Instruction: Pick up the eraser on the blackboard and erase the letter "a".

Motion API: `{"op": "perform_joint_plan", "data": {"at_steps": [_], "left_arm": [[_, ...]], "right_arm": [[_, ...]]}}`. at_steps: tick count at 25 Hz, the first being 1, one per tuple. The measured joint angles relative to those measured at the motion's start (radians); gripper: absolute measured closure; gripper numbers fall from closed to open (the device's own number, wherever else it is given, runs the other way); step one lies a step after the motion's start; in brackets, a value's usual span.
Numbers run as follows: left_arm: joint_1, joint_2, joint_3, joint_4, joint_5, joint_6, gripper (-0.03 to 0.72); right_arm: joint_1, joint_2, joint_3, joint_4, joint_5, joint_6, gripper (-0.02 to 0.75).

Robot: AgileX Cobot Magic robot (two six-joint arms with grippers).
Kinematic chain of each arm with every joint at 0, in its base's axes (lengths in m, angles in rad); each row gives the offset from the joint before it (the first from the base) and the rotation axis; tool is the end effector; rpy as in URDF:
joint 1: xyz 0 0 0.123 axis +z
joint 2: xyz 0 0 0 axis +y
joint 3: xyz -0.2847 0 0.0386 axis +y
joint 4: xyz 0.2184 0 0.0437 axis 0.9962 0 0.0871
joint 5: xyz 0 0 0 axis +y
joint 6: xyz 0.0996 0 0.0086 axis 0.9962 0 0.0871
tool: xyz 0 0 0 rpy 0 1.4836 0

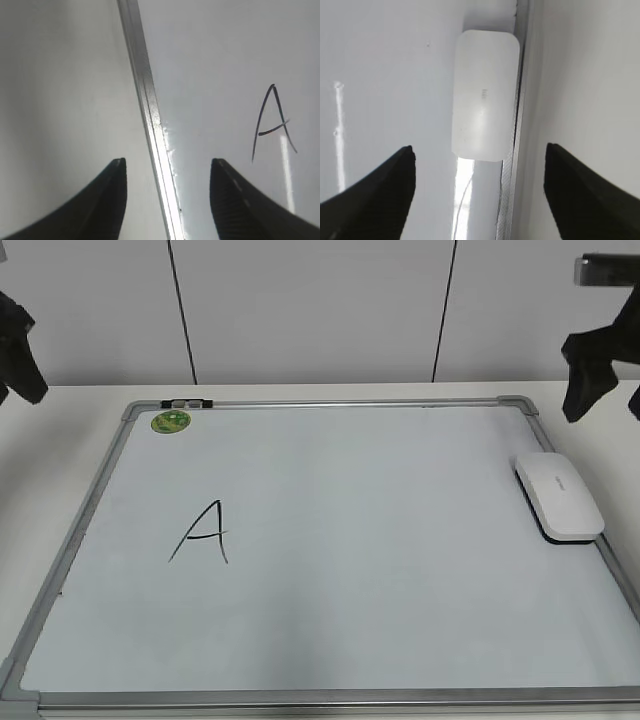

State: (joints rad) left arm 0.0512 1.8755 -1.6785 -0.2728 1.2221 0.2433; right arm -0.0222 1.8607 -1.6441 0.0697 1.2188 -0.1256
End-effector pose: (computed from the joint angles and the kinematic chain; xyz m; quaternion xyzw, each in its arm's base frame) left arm 0.3697 -0.0064 0.2894 0.0636 0.9821 -0.1137 0.1362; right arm 0.3631 -0.0015 0.2832 -0.0430 0.9923 0.0255 0.1132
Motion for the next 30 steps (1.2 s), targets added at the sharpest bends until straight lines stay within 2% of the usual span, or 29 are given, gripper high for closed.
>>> {"op": "perform_joint_plan", "data": {"at_steps": [7,14,19,30], "left_arm": [[-0.070,-0.211,0.019,0.035,0.006,-0.061,0.293],[-0.097,-0.467,0.188,0.059,0.019,-0.083,0.292],[-0.099,-0.643,0.339,0.065,0.025,-0.100,0.292],[-0.099,-1.019,0.670,0.065,0.030,-0.121,0.292]], "right_arm": [[0.000,-0.173,0.000,0.055,0.011,-0.022,0.143],[0.000,-0.361,0.021,0.065,0.023,-0.030,0.145],[0.000,-0.530,0.135,0.072,0.029,-0.030,0.145],[0.000,-0.961,0.512,0.076,0.033,-0.018,0.146]]}}
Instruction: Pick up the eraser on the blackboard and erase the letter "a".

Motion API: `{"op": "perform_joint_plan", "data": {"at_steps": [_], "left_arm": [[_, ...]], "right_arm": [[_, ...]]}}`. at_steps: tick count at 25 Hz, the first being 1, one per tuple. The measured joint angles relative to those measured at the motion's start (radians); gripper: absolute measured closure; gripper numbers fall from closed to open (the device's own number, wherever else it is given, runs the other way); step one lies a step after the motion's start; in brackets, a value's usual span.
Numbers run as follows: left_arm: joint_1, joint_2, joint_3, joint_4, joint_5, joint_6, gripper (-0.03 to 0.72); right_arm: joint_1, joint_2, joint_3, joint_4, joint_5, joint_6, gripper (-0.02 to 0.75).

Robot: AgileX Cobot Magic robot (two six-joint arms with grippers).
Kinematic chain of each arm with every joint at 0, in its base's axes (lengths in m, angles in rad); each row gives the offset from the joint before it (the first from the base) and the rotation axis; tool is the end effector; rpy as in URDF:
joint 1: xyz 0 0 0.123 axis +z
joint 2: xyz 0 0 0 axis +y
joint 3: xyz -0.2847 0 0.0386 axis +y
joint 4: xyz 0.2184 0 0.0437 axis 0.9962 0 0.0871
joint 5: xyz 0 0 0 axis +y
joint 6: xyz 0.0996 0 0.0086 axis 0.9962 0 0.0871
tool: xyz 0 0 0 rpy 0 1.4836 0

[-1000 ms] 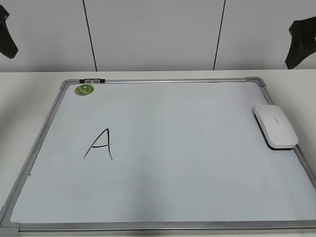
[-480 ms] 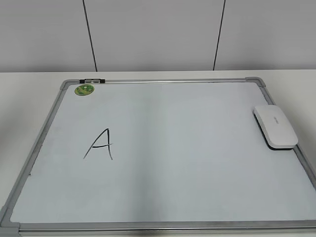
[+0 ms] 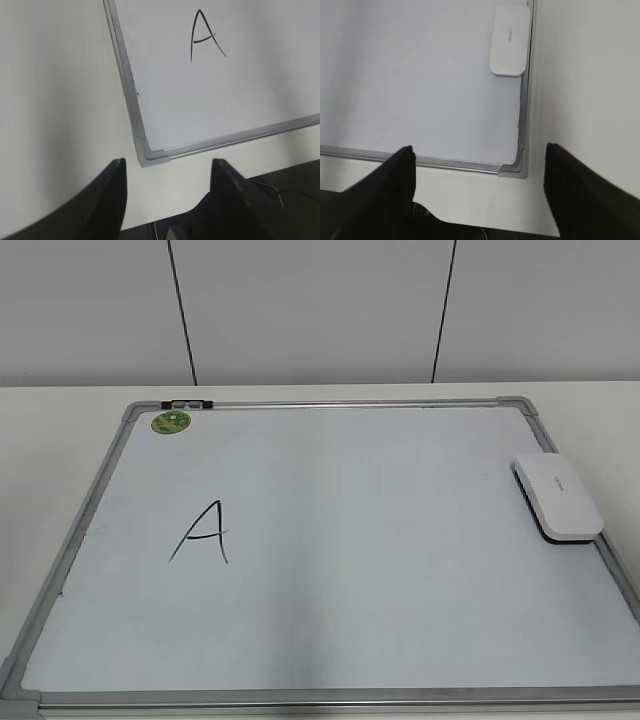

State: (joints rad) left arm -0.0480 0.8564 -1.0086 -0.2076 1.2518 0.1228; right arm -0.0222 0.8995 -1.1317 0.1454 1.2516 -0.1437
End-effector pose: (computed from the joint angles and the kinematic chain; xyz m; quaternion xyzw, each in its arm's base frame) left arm 0.1032 -0.0246 0.3568 0.0774 0.9530 -0.0932 0.2778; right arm 0.1151 0.0112 0.3833 -0.0575 0.9452 0.0464 0.3180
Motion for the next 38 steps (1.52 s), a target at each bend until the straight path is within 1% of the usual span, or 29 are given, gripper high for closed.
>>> {"op": "perform_joint_plan", "data": {"at_steps": [9,15,18,23,27,33,35,38], "left_arm": [[0.000,-0.291,0.240,0.002,0.004,-0.016,0.292],[0.000,-0.425,0.385,0.002,0.004,-0.016,0.292],[0.000,-0.465,0.446,0.002,-0.009,-0.020,0.292],[0.000,-0.484,0.457,0.045,-0.055,-0.023,0.292],[0.000,-0.484,0.458,0.064,-0.059,-0.027,0.270],[0.000,-0.484,0.474,0.093,-0.110,-0.027,0.233],[0.000,-0.484,0.486,0.105,-0.133,-0.027,0.200],[0.000,-0.484,0.488,0.116,-0.141,-0.031,0.125]], "right_arm": [[0.000,-0.336,0.242,0.000,0.008,0.034,0.146],[0.000,-0.470,0.393,0.000,0.010,0.038,0.146],[0.000,-0.517,0.484,-0.039,0.010,0.044,0.146],[0.000,-0.548,0.606,-0.096,-0.027,0.063,0.146],[0.000,-0.549,0.620,-0.112,-0.093,0.065,0.146],[0.000,-0.549,0.640,-0.131,-0.109,0.095,0.147],[0.000,-0.549,0.640,-0.133,-0.111,0.114,0.147],[0.000,-0.549,0.640,-0.133,-0.111,0.123,0.148]]}}
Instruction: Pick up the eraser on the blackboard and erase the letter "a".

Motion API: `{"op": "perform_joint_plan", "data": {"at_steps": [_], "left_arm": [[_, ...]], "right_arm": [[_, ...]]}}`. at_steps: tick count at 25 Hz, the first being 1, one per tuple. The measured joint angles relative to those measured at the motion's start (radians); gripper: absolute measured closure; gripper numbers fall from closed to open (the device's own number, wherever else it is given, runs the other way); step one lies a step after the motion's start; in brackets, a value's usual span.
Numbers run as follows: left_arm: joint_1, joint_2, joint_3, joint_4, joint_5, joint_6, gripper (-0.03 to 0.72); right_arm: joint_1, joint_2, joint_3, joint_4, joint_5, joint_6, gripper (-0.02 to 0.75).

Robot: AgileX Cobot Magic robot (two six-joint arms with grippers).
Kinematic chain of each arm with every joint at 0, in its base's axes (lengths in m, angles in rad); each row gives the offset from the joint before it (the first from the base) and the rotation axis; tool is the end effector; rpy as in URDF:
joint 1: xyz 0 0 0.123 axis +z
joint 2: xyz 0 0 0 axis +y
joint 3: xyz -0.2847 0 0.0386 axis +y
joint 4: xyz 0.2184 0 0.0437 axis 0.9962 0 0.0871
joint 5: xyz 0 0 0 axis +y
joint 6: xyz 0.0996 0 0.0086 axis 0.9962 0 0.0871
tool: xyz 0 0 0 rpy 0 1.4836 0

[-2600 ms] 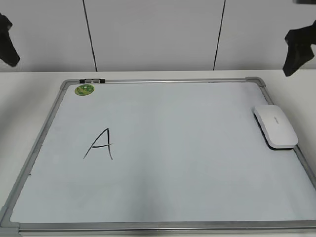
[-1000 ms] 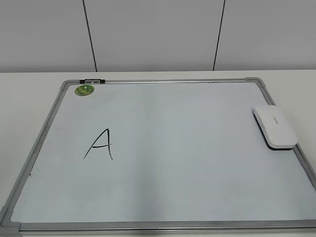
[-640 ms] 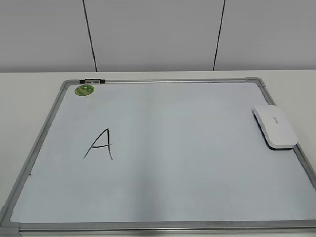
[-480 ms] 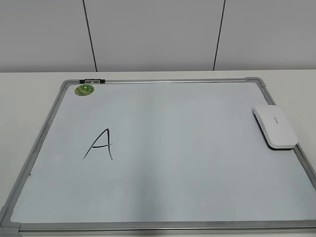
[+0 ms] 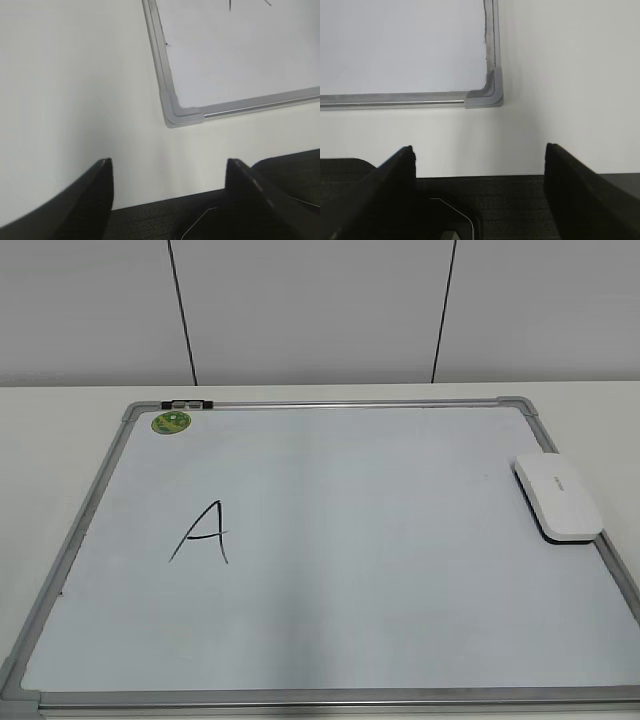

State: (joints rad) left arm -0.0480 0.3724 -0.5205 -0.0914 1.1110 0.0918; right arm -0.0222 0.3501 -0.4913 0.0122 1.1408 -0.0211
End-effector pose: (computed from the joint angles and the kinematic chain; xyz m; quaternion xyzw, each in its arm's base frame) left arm 0.0219 -0.0092 0.2615 0.0605 0.9373 -0.0379 0.3411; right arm 0.0170 0.0007 0.2518 0.0011 0.9463 -0.0009 0.3233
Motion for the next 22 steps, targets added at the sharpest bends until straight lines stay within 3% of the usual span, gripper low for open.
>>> {"op": "perform_joint_plan", "data": {"at_steps": [5,22], "left_arm": [[0.000,0.000,0.009,0.043,-0.017,-0.019,0.094],[0.000,0.000,0.009,0.047,-0.017,-0.024,0.108]], "right_arm": [[0.000,0.000,0.004,0.000,-0.004,0.002,0.148],[0.000,0.000,0.004,0.022,-0.006,0.005,0.148]]}}
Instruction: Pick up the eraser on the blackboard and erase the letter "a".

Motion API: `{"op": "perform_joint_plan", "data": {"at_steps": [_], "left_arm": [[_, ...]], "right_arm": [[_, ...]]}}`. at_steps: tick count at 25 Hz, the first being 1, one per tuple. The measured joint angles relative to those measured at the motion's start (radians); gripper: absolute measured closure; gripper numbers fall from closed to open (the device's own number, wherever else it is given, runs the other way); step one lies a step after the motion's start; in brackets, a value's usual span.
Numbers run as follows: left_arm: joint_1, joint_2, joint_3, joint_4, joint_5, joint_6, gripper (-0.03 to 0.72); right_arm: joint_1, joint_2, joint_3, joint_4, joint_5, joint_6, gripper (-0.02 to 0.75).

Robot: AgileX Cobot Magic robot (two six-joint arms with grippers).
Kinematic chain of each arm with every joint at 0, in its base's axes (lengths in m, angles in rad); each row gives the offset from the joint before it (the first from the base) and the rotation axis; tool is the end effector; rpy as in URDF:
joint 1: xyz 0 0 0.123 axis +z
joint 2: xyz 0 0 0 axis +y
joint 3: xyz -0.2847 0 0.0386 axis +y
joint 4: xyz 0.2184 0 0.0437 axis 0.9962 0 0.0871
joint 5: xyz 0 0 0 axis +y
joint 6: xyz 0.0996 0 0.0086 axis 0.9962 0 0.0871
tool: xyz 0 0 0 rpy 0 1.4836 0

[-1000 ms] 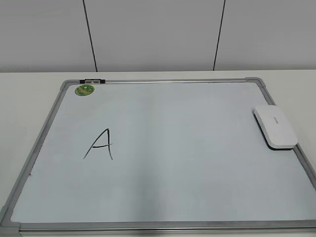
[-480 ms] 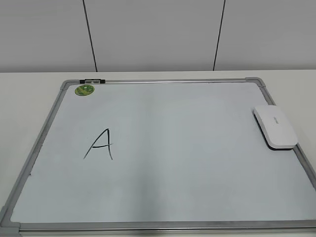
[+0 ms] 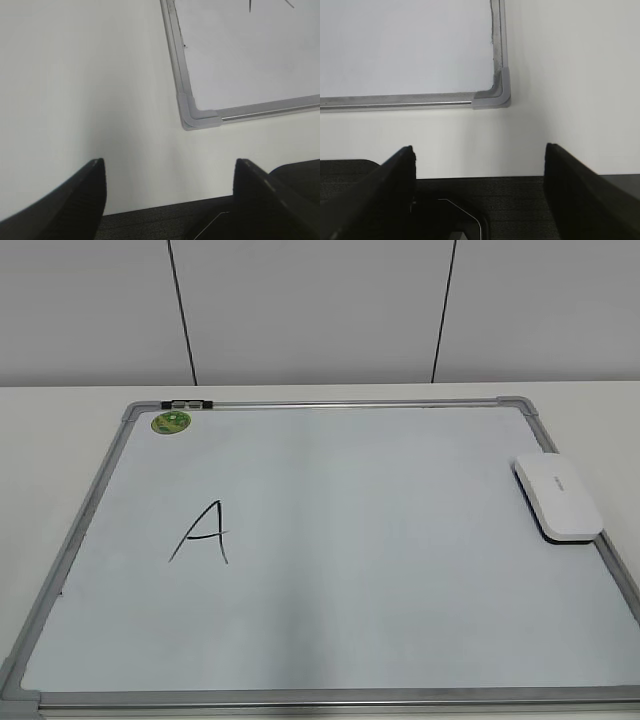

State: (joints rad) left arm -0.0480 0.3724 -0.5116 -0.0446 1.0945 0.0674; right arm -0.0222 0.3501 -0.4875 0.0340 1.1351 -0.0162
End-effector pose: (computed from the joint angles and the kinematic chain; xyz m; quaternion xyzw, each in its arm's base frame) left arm 0.0234 -0.0051 0.2599 0.0514 0.9373 -0.0188 0.3443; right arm 0.0175 0.0027 0.2511 0.0046 0.9458 0.0107 0.3244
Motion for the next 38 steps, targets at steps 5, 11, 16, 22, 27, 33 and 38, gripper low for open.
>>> {"op": "perform_joint_plan", "data": {"at_steps": [5,11,16,22,27,33,38], "left_arm": [[0.000,0.000,0.000,0.000,0.000,0.000,0.108],[0.024,-0.055,0.000,0.001,0.000,0.000,0.109],[0.071,-0.189,0.000,0.002,0.000,0.000,0.119],[0.087,-0.341,0.000,0.003,0.002,0.000,0.137],[0.087,-0.362,0.000,0.004,0.005,0.000,0.153],[0.087,-0.362,0.000,0.004,0.005,0.000,0.160],[0.087,-0.362,0.000,0.004,0.005,0.000,0.163]], "right_arm": [[0.000,0.000,0.000,0.000,0.000,0.000,0.148],[0.000,-0.043,0.000,0.000,-0.002,0.000,0.148],[0.000,-0.171,0.000,0.000,-0.002,0.002,0.148],[0.000,-0.330,0.000,0.000,0.001,0.002,0.148],[0.000,-0.365,0.000,0.001,0.002,0.002,0.148],[0.000,-0.365,0.000,0.001,0.002,0.002,0.148],[0.000,-0.365,0.000,0.001,0.002,0.002,0.148]]}}
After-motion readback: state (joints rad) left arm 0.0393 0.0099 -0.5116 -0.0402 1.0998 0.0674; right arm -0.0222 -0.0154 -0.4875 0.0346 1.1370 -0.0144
